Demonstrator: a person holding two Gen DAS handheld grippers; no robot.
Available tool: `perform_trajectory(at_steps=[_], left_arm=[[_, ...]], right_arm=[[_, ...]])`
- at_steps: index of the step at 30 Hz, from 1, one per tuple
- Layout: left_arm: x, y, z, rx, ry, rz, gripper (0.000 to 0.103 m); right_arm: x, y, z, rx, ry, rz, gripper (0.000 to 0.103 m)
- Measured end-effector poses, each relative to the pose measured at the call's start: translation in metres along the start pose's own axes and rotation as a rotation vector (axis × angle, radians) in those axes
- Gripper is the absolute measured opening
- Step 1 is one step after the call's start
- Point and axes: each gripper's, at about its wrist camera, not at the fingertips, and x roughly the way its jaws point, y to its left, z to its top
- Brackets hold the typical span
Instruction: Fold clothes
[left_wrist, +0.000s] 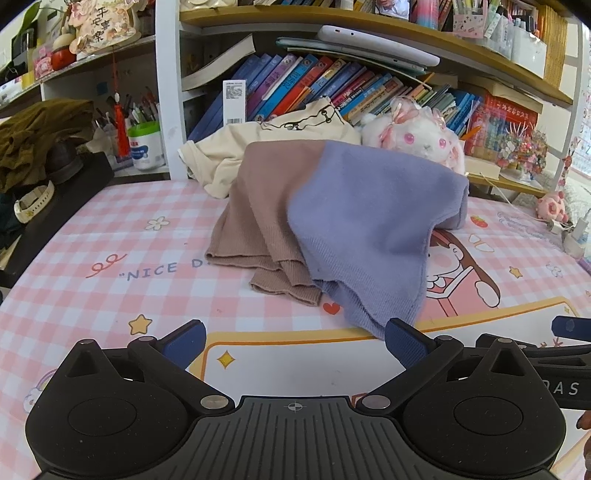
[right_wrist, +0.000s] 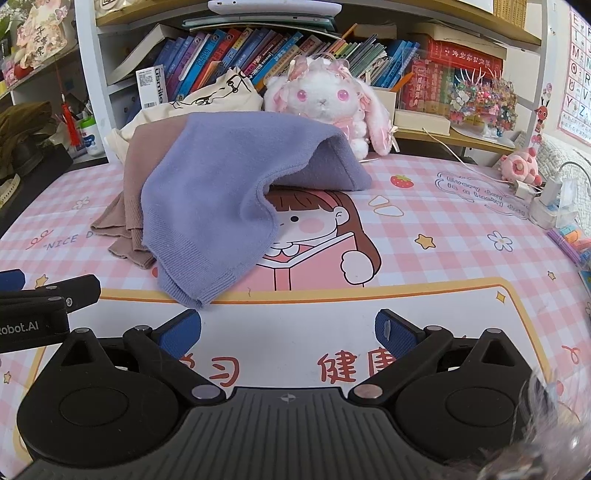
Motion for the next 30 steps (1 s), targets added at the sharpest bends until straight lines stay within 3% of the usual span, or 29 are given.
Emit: perform_trajectory(at_steps=[30], left_arm=[[0.0025, 0.0029, 0.0007, -0.011, 0.010, -0.012, 0.103]], right_arm=[[0.0020, 0.0025, 0.0006, -0.011, 0.008, -0.007, 0.102]])
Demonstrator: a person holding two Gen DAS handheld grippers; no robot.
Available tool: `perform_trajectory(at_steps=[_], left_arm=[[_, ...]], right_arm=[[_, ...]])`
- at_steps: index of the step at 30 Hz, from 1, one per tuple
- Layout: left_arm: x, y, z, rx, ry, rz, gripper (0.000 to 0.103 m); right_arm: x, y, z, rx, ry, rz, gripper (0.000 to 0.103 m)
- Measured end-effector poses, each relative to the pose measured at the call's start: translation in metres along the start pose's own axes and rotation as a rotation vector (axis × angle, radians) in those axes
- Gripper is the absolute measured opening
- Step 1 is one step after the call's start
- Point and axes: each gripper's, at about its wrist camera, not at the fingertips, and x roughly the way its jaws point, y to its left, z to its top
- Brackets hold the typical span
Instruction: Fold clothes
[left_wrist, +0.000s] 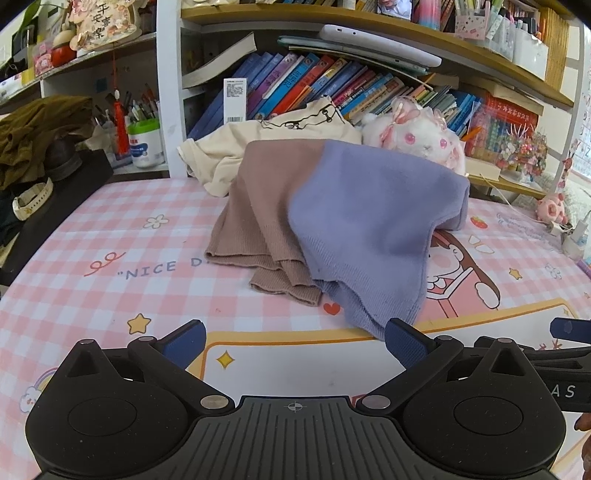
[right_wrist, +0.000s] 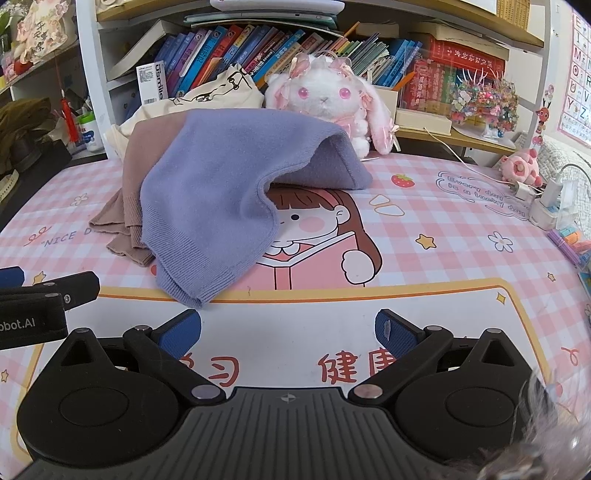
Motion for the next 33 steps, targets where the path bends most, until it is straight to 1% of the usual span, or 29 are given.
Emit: perform_trajectory(at_steps=[10, 20, 25, 33], left_arm=[[0.0006, -0.0010, -0.0001, 0.007, 0.002, -0.037, 0.103], [0.0004, -0.0013, 0.0009, 0.014, -0.007, -0.030, 0.103], [-0.0019, -0.0013, 0.0016, 0.020, -0.017, -0.033, 0.103], [0.0022, -0.0015, 0.0019, 0.029, 0.005, -0.033, 0.103]], right_arm=[[0.0007, -0.0002, 0.0013, -0.001, 0.003, 0.001, 0.102], [0.0030, 0.0007, 0.0029, -0.005, 0.011, 0.007, 0.102], [0.0036, 0.0001, 0.0027, 0.001, 0.019, 0.023, 0.102], [0.0043, -0.0021, 0.0023, 0.020, 0.021, 0.022, 0.102]])
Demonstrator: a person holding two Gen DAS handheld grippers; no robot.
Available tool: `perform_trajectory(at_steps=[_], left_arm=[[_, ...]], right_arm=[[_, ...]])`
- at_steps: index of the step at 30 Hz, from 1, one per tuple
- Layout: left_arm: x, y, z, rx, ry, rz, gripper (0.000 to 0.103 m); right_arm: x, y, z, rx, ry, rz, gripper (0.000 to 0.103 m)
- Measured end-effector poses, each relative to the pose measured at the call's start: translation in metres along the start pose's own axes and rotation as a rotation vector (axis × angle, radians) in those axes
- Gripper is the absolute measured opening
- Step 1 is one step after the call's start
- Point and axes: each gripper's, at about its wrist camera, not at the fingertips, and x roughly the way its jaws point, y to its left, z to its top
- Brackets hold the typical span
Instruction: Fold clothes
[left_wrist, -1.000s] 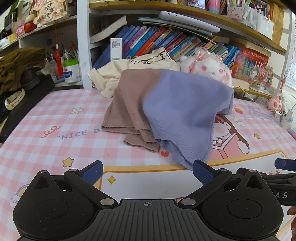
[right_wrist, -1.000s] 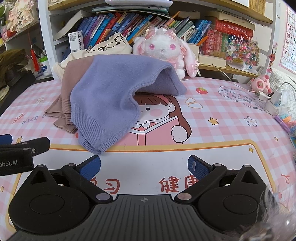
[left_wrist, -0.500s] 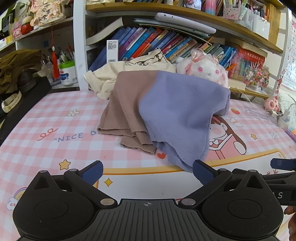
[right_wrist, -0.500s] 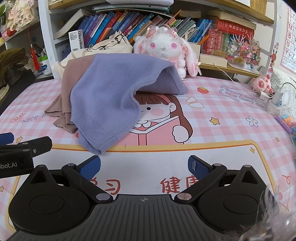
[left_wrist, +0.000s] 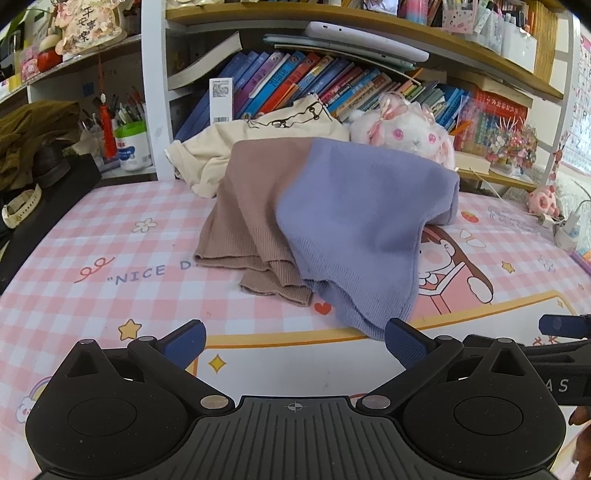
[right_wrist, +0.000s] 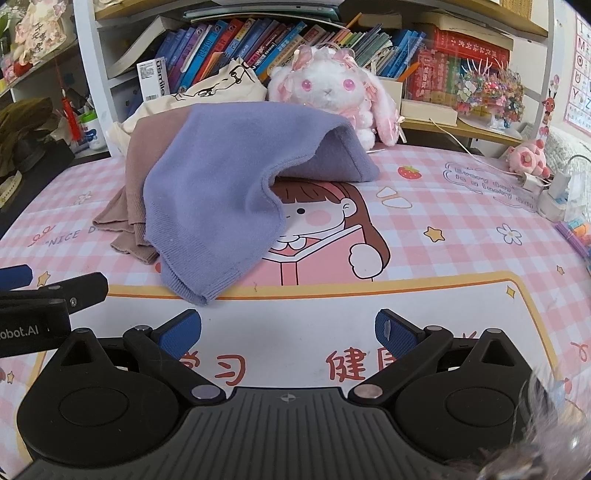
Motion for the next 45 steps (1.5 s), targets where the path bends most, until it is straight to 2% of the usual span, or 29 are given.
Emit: perform_trajectory(at_steps=[9, 17, 28, 35, 45], left_arm=[[0.000, 0.001, 0.000, -0.003, -0.005, -0.015, 0.103], [-0.003, -0.005, 0.001, 0.033, -0.019, 0.010, 0.103], [-0.001, 0.002, -0.003, -0.005, 0.017, -0.037, 0.103], [-0.001, 0.000, -0.005, -0.026, 0.028, -0.004, 0.103], [-0.005, -0.017, -0.012, -0.063, 0.053, 0.098, 0.103]], right_arm=[[-0.001, -0.002, 0.000, 0.023, 0.008, 0.008, 0.102], [0.004, -0.005, -0.001, 0.053, 0.053, 0.027, 0.102], [0.004, -0.001, -0.002, 0.031, 0.061, 0.030, 0.102], [0.006, -0.002, -0.002, 0.017, 0.074, 0.054, 0.101], [0.015, -0.018, -0.003, -0.019, 0.098, 0.133, 0.101]])
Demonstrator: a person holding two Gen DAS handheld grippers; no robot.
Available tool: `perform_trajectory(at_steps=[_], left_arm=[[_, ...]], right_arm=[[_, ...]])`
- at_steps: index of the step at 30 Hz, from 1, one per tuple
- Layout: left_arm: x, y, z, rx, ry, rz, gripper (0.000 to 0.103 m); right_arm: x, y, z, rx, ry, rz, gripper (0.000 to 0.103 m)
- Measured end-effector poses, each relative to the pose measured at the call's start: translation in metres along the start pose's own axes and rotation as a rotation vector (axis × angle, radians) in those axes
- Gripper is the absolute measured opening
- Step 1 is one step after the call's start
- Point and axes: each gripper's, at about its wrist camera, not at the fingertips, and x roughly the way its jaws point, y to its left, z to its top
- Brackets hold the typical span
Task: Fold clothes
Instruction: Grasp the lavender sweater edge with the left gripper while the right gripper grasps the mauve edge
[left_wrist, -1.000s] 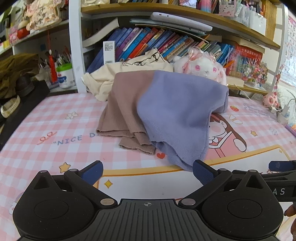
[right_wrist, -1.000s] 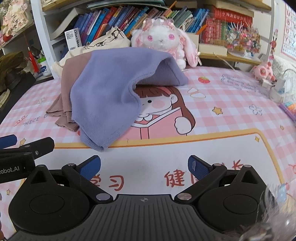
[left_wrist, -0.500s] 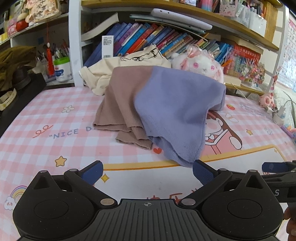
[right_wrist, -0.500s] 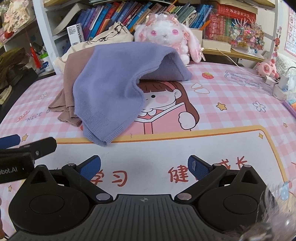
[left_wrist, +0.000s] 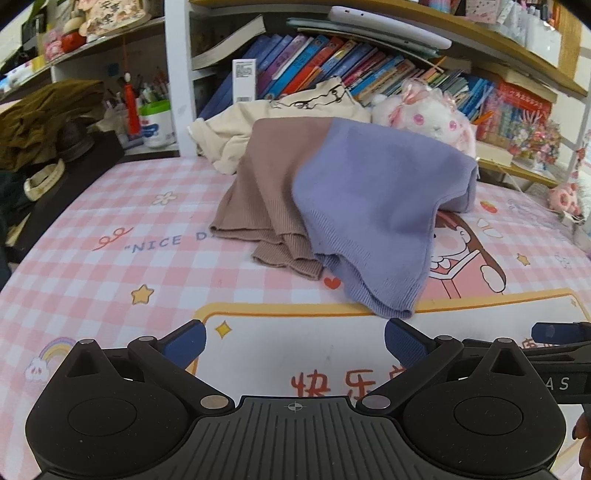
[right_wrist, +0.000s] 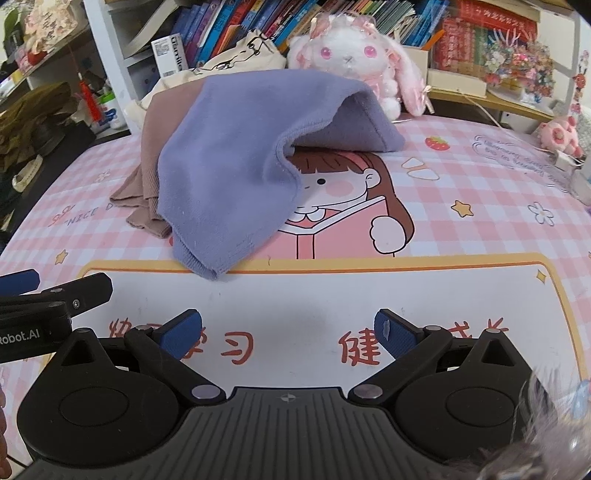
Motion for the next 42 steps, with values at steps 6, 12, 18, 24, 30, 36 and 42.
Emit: perform_trajectory(at_steps=[6, 12, 18, 24, 30, 36, 42], left_arm=[[-0.007, -0.029, -0.006, -0.034, -0.008, 0.061, 0.103], [-0.012, -0.077, -0.002, 0.022, -0.061, 0.131, 0.103], [0.016, -0.132, 0.014, 0.169, -0.034, 0.176, 0.103], [0.051, -0.166, 0.036, 0.243, -0.053, 0.181, 0.103], [0.095, -0.194, 0.062, 0.360, -0.120, 0.237, 0.101], [0.141, -0.202, 0.085, 0.442, -0.140, 0.325, 0.052], [0.113, -0.177, 0.093, 0.407, -0.116, 0.282, 0.005]], right_arm=[[0.002, -0.032, 0.002, -0.012, 0.028, 0.096, 0.100], [0.004, -0.079, 0.012, 0.064, 0.042, 0.187, 0.098], [-0.001, -0.141, 0.030, 0.229, -0.043, 0.244, 0.098], [0.005, -0.190, 0.050, 0.379, -0.037, 0.318, 0.098], [0.012, -0.212, 0.059, 0.474, -0.016, 0.404, 0.098], [0.026, -0.219, 0.070, 0.603, 0.038, 0.472, 0.098], [0.034, -0.207, 0.083, 0.669, 0.042, 0.591, 0.098]])
